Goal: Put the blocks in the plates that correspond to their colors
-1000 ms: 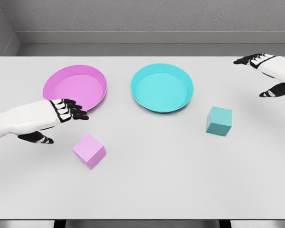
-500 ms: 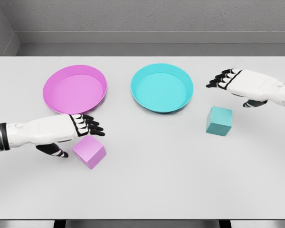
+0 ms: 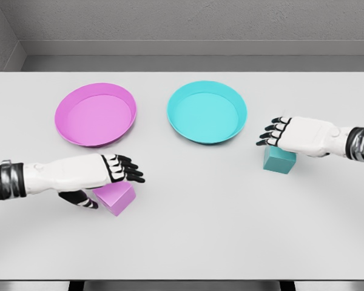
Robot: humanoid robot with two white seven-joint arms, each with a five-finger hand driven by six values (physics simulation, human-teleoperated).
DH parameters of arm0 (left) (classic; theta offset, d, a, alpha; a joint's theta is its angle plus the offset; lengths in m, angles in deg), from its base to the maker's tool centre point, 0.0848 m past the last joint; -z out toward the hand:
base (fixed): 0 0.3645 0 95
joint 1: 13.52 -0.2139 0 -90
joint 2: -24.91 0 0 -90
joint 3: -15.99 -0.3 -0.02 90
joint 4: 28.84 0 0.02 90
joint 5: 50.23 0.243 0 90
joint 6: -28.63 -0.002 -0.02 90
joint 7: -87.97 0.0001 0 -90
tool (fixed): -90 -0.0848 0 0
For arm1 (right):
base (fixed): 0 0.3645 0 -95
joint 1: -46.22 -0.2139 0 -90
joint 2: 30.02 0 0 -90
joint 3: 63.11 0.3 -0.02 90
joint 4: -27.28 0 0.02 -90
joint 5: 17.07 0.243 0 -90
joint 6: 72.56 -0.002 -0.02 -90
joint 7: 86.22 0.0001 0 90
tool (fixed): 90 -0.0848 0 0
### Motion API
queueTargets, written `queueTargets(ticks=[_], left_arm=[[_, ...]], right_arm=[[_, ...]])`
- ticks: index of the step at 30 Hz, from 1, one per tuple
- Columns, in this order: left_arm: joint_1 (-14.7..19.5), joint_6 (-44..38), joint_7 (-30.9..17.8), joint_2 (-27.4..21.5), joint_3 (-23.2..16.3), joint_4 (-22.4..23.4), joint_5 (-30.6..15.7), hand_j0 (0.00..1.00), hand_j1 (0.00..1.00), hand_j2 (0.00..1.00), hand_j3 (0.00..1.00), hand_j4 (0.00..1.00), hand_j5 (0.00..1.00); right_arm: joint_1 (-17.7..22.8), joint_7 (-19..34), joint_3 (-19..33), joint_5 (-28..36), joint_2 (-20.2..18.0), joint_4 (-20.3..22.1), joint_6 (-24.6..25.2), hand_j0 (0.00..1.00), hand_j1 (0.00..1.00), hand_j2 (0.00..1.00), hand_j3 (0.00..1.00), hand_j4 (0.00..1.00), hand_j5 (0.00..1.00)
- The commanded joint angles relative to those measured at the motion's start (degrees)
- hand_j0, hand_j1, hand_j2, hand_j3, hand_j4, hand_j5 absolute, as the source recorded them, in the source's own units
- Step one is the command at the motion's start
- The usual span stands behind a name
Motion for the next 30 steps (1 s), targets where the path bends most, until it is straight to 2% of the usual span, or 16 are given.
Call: queueTargets(ticks=[1, 6, 13, 20, 22, 27, 30], left_arm=[[0.0, -0.1, -0.6, 0.3, -0.4, 0.1, -0.3, 1.00, 1.00, 1.00, 1.00, 1.00, 1.00], [0.5, -0.1, -0.6, 1.6, -1.7, 0.4, 2.1, 1.00, 1.00, 1.00, 1.00, 1.00, 1.00], [0.8, -0.1, -0.6, 1.8, -1.7, 2.1, 2.1, 1.00, 1.00, 1.00, 1.00, 1.00, 1.00], [0.9, -0.1, -0.6, 1.8, -1.7, 2.7, 2.1, 1.00, 1.00, 1.00, 1.00, 1.00, 1.00], [0.9, -0.1, -0.6, 1.8, -1.7, 2.7, 2.2, 0.98, 0.98, 0.98, 0.98, 0.98, 0.98], [0.9, -0.1, -1.5, 1.8, -1.7, 2.7, 2.2, 0.87, 0.87, 0.87, 0.87, 0.87, 0.87], [1.0, -0.1, -1.5, 1.8, -1.7, 2.7, 3.0, 0.83, 0.83, 0.83, 0.83, 0.83, 0.83]], right_arm=[[0.0, 0.0, -1.3, -0.9, 0.0, 0.2, 0.1, 1.00, 1.00, 1.00, 1.00, 1.00, 1.00], [0.0, 0.0, -1.3, -1.2, 0.2, 1.8, 0.1, 1.00, 1.00, 1.00, 1.00, 1.00, 1.00], [0.2, 0.0, -4.2, -7.1, 0.4, 1.7, 0.1, 1.00, 1.00, 1.00, 1.00, 1.00, 1.00], [-0.1, 0.0, -4.1, -8.2, 0.5, 1.2, 0.1, 0.99, 0.99, 0.99, 0.99, 0.99, 0.99], [-0.2, 0.0, -4.1, -8.2, 0.5, 0.7, 0.1, 0.91, 0.91, 0.91, 0.91, 0.91, 0.91], [-0.3, 0.0, -4.2, -8.2, 1.7, 0.7, 0.1, 0.78, 0.78, 0.78, 0.78, 0.78, 0.78], [-0.2, 0.0, -4.2, -8.2, 2.4, 0.7, 0.1, 0.73, 0.73, 0.73, 0.73, 0.73, 0.73]])
